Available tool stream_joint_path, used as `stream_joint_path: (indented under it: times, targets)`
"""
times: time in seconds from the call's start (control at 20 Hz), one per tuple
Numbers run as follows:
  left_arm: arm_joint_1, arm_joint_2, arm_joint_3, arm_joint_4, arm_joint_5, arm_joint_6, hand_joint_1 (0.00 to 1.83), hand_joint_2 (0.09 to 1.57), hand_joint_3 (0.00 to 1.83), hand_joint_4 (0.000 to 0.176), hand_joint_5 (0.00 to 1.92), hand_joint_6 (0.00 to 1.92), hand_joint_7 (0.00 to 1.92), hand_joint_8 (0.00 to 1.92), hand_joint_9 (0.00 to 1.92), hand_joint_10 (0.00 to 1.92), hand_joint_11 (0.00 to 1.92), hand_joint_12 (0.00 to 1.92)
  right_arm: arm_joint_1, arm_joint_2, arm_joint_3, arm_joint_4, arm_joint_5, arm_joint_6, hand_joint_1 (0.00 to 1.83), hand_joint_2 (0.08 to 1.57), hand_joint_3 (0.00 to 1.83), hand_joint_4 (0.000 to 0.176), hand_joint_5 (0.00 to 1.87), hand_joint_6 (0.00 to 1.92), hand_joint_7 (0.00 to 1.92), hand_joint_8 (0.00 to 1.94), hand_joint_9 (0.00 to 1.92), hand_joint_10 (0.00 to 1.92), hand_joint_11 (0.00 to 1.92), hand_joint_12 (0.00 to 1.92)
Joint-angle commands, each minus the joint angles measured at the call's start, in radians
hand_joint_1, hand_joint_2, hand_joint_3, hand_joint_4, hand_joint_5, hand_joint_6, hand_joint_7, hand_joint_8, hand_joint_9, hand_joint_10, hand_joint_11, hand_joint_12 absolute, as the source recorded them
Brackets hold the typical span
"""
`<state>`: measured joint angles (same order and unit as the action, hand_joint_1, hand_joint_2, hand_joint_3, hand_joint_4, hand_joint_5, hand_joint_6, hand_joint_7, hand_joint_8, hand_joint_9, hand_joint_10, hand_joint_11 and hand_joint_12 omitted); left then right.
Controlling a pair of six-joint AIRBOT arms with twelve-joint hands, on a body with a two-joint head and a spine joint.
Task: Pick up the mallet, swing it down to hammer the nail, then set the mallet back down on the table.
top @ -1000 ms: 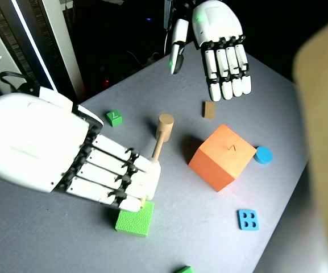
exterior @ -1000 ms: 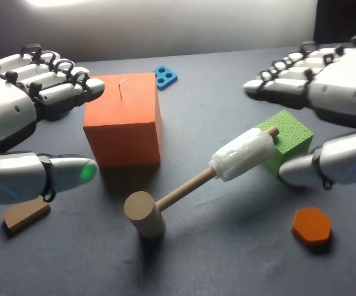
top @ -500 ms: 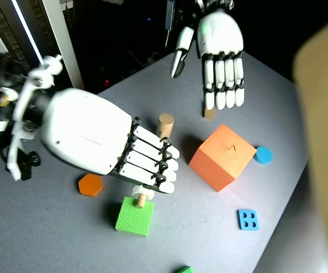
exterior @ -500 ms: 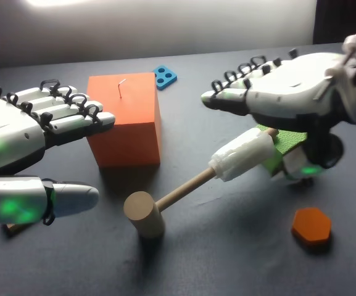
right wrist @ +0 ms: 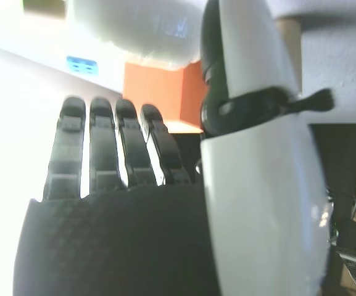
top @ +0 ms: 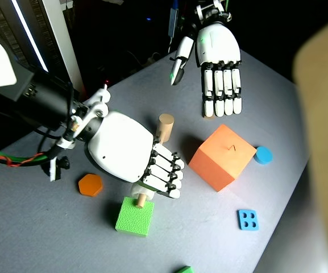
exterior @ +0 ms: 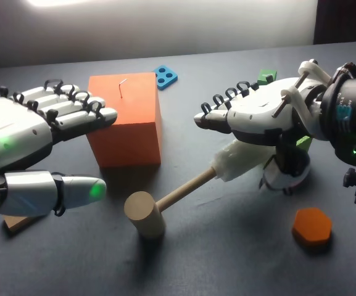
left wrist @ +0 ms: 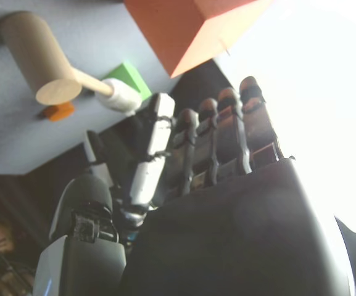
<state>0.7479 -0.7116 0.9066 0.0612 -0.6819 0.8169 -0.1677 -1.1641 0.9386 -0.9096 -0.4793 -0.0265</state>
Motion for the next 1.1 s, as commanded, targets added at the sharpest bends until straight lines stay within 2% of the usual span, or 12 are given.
stream_joint_path:
  times: [0.0,0.15,0.4,1.05]
  targets:
    - [-0.001,-0.007,0.01,-0.016,-0.134,-0.003,0.0,1.26,0.0,0.0,0.13,0.01,0.11,0.01,0.08,0.01,0.03,0.09,0.001,-0.001,0.006,-0.038,0.065,-0.003,1.29,0.92,0.0,0.0,0.0,0.0,0.0,0.0,0.0,0.0,0.0,0.0]
    - [0.022,-0.025,0.024,-0.017,-0.139,-0.009,0.0,1.26,0.0,0.0,0.11,0.0,0.08,0.0,0.06,0.0,0.01,0.08,-0.007,-0.033,0.04,-0.062,0.069,-0.003,1.25,0.92,0.0,0.0,0.0,0.0,0.0,0.0,0.0,0.0,0.0,0.0]
    - [0.074,-0.054,0.039,-0.076,-0.188,-0.005,0.0,1.28,0.0,0.0,0.14,0.01,0.12,0.01,0.09,0.01,0.03,0.09,-0.026,-0.083,0.085,-0.062,0.073,-0.016,1.24,0.94,0.0,0.0,0.0,0.0,0.0,0.0,0.0,0.0,0.0,0.0]
    - [0.046,-0.122,0.096,-0.104,-0.193,0.013,0.0,1.27,0.0,0.0,0.15,0.01,0.14,0.01,0.1,0.01,0.04,0.09,-0.092,-0.178,0.21,-0.062,0.157,-0.054,1.27,0.95,0.0,0.0,0.03,0.01,0.0,0.0,0.0,0.0,0.0,0.0]
